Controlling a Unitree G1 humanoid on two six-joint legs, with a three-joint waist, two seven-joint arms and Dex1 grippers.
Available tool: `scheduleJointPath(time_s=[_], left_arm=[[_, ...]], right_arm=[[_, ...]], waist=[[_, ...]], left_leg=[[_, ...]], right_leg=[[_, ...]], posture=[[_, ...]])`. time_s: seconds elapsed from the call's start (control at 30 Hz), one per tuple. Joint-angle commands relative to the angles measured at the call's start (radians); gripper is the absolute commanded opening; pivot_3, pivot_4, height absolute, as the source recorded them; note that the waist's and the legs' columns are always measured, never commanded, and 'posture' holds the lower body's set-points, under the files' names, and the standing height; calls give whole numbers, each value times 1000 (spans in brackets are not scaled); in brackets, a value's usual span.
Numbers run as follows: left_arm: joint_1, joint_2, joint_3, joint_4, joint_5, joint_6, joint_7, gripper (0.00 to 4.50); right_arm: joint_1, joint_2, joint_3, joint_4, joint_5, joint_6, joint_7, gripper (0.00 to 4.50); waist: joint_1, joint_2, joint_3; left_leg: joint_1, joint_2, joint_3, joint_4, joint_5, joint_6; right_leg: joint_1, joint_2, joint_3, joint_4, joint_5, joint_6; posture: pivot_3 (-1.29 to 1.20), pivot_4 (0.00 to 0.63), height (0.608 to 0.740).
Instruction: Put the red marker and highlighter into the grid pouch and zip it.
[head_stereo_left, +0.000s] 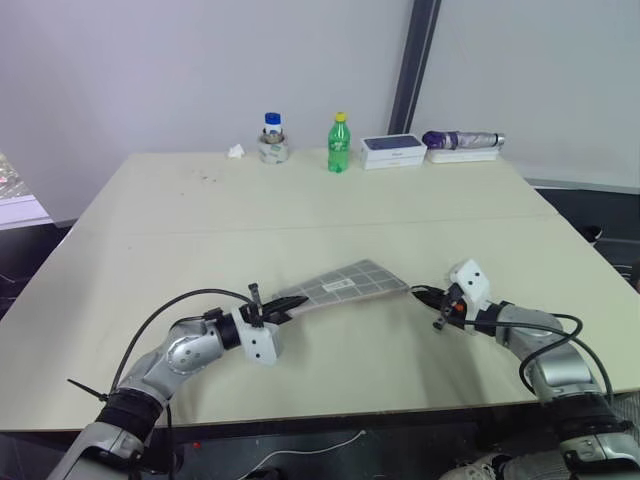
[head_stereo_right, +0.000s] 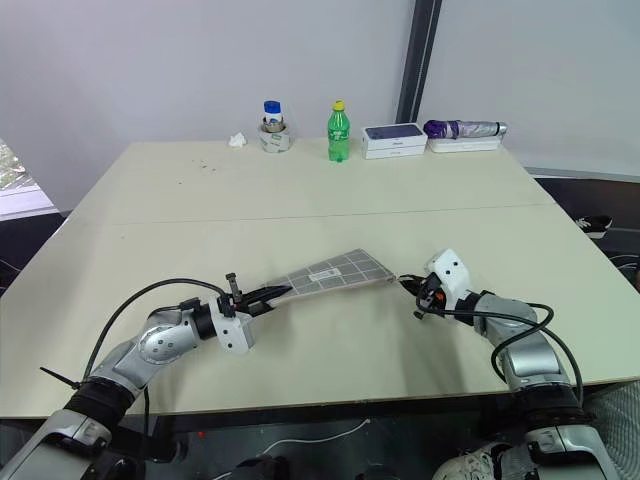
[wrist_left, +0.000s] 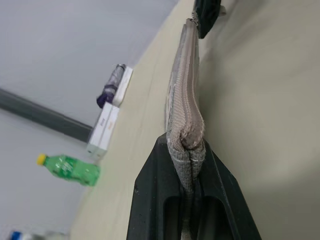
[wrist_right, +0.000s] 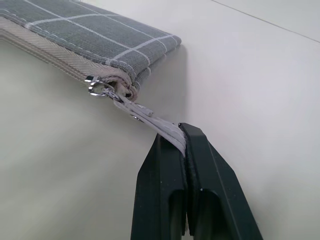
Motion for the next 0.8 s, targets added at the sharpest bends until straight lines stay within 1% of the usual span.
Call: scheduleJointPath(time_s=[0.03,0.07,0.1,0.13,0.17,0.2,0.23,0.27,0.33,0.4,0.47,0.57,0.63,0.73,0.8], left_arm=[[12,7,40,-35,-156,91,-77,1497],[11,10,46,-41,-157,99,-81,2049],[15,20,52,-47,-145,97,-80,2469],[30,30,67,-60,-164,108,-88,2985],[48,35,83,-79,-214,134,-109,3586],[80,45,101,-106,-284,179,-143,4097],[111,52,116,-134,-350,228,-180,4484],[130,56,126,-154,-390,264,-205,4484],[232,79,174,-234,-515,364,-254,4484],[349,104,237,-330,-612,449,-276,4484],[441,118,304,-415,-678,532,-263,4484],[567,112,443,-539,-783,705,-163,4484],[616,104,508,-596,-813,779,-121,4484],[697,99,611,-657,-818,863,-64,4484],[727,104,648,-675,-811,889,-70,4484]], right_arm=[[38,27,-5,-114,49,12,36,1370],[43,33,2,-128,38,6,31,1929],[54,39,8,-151,36,6,33,2365],[64,41,5,-169,45,5,43,2901],[79,36,3,-193,64,18,67,3523],[105,25,11,-228,70,11,100,4003],[125,20,14,-261,86,21,122,4466],[138,17,16,-283,95,30,135,4466],[190,11,22,-376,136,73,160,4466],[224,-6,14,-422,141,87,170,4466],[230,-23,-16,-420,141,88,167,4466],[215,-54,-96,-357,154,80,159,4466],[207,-71,-124,-323,152,65,165,4466],[197,-101,-174,-249,140,31,177,4466],[184,-116,-194,-201,133,8,183,4466]], waist=[[2,0,0],[1,0,0],[0,0,0],[0,0,0],[0,0,0],[0,0,0],[0,0,0],[-1,0,0],[-3,0,0],[-6,0,0],[-8,0,0],[1,0,0],[7,-1,0],[5,-2,0],[1,-2,0]], left_leg=[[0,0,0,0,0,0],[0,0,0,0,0,0],[0,0,0,0,0,0],[0,0,0,0,0,0],[0,0,0,0,0,0],[0,0,0,0,0,0],[0,0,0,0,0,0],[0,1,0,0,0,0],[0,1,0,-1,0,0],[1,1,-2,-1,0,1],[1,2,-2,-1,-1,1],[2,1,-2,-1,-1,1],[2,1,-3,0,-1,1],[3,0,-3,0,-1,2],[3,0,-2,-1,-2,2]], right_leg=[[0,0,0,0,0,0],[0,0,0,0,0,0],[0,0,0,0,0,0],[0,0,0,0,0,0],[0,0,0,0,0,0],[0,0,0,0,0,0],[0,0,0,0,0,0],[0,0,0,0,0,0],[0,0,0,0,0,0],[0,-1,1,-1,0,0],[0,-1,2,-1,0,0],[2,-2,2,-1,0,0],[3,-2,1,-1,0,0],[4,-3,1,-2,0,0],[3,-2,1,-2,0,0]], posture=[[0,150,740],[0,150,740],[0,150,740],[0,150,740],[0,150,740],[0,150,740],[0,150,740],[0,150,740],[0,150,740],[0,150,740],[0,150,740],[0,150,740],[0,150,740],[0,150,740],[0,150,740]])
